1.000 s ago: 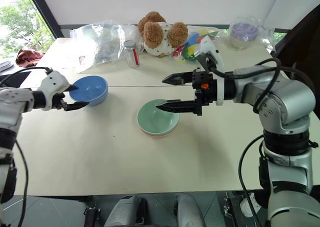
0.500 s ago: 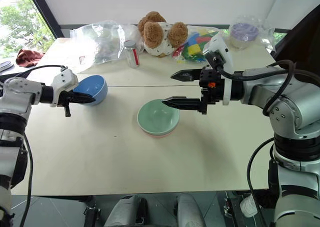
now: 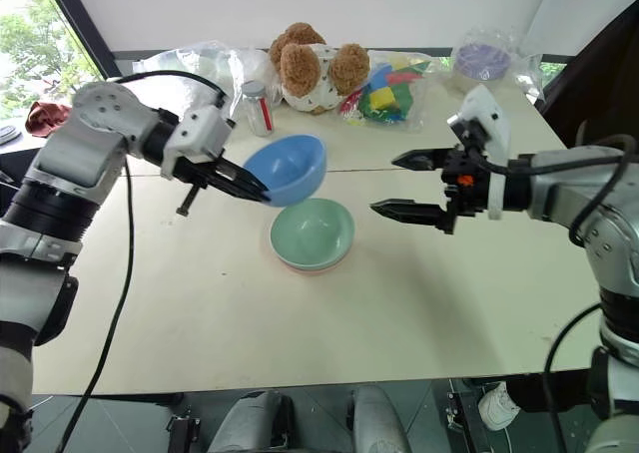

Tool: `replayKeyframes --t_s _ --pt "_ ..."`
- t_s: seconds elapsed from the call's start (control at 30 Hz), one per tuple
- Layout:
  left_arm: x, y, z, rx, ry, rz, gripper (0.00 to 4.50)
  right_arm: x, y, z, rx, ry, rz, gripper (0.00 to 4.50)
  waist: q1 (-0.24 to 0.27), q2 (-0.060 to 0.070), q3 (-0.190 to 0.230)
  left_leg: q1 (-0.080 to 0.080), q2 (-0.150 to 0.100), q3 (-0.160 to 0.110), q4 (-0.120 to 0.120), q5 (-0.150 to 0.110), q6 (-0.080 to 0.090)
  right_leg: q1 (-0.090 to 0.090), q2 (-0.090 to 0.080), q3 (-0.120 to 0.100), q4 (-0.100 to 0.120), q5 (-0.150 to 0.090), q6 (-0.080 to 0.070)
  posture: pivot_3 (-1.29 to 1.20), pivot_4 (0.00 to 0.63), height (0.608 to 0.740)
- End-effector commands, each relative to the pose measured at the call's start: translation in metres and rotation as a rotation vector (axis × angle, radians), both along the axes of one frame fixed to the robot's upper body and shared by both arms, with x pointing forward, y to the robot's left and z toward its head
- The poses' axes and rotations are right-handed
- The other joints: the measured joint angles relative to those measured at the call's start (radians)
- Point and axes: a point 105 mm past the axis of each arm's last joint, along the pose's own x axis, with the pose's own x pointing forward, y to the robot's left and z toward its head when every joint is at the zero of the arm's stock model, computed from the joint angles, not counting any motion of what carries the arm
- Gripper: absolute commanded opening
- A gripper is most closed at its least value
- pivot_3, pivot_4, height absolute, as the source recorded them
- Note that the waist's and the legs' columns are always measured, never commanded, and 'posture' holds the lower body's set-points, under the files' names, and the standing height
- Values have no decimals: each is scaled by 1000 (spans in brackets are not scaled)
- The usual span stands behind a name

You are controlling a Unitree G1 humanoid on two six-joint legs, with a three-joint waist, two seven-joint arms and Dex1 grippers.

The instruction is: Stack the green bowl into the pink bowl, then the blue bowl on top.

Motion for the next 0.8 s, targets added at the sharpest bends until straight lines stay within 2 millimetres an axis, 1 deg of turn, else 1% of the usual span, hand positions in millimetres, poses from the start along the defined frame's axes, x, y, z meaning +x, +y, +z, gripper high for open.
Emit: replayKeyframes --t_s 0.03,0.17,0.33,0.37,0.43,0.47,0.5,0.57,0.6,0.67,0.7,0.73,0.8 --pt "-13 -13 8 12 -39 -117 35 -10 -6 11 -22 -70 -30 4500 1 0 0 0 0 0 0 0 0 0 0 0 0 0 0 0 150 740" --pt "-13 -27 -7 42 -49 -185 35 -18 -9 13 -2 -80 -71 4500 4 0 0 0 0 0 1 0 0 1 1 0 0 0 0 0 150 740" --pt "-14 -33 -24 68 -25 -221 35 -22 -10 13 4 -81 -104 4500 2 0 0 0 0 0 1 0 0 1 2 0 -1 0 0 0 150 740" --pt "-12 -32 -29 81 -15 -211 304 -22 -10 13 2 -82 -108 4500 2 0 0 0 0 0 1 0 0 1 2 0 -1 0 0 0 150 740" --pt "-11 -30 -36 98 -5 -201 996 -22 -10 13 0 -82 -114 4500 3 0 0 0 0 0 1 0 0 1 3 0 -1 0 0 0 150 740" --pt "-10 -28 -35 98 -4 -195 1560 -22 -10 13 0 -82 -114 4500 2 0 0 0 0 0 1 0 0 1 3 1 -1 0 0 0 150 740" --pt "-9 -28 -31 83 -11 -185 1912 -21 -10 13 0 -81 -115 4500 2 0 0 0 0 0 1 0 0 1 3 1 -1 0 0 0 150 740" --pt "-8 -26 -21 50 -12 -162 2890 -20 -9 12 -1 -79 -113 4500 4 0 0 0 0 0 1 0 0 1 3 0 -1 0 0 0 150 740" --pt "-7 -25 -19 41 -11 -156 3452 -20 -9 12 0 -79 -113 4500 4 0 0 0 0 0 1 0 0 1 3 0 -1 0 0 0 150 740" --pt "-3 -18 6 -44 -6 -88 4446 -19 -9 11 -2 -73 -107 4500 4 0 0 0 0 0 1 0 0 1 3 0 -1 0 0 0 150 740" --pt "-1 -12 17 -86 -4 -52 4446 -18 -9 10 -3 -69 -106 4500 4 0 0 0 0 0 1 0 0 1 3 0 -1 0 0 0 150 740" --pt "1 -9 25 -114 -2 -29 4446 -17 -9 10 -3 -66 -105 4500 2 0 0 0 0 0 1 0 0 1 3 0 -1 0 0 0 150 740" --pt "4 5 39 -177 2 54 4446 -17 -9 6 -18 -57 -101 4500 -1 0 0 0 0 0 1 0 0 1 3 0 -1 0 0 0 150 740"
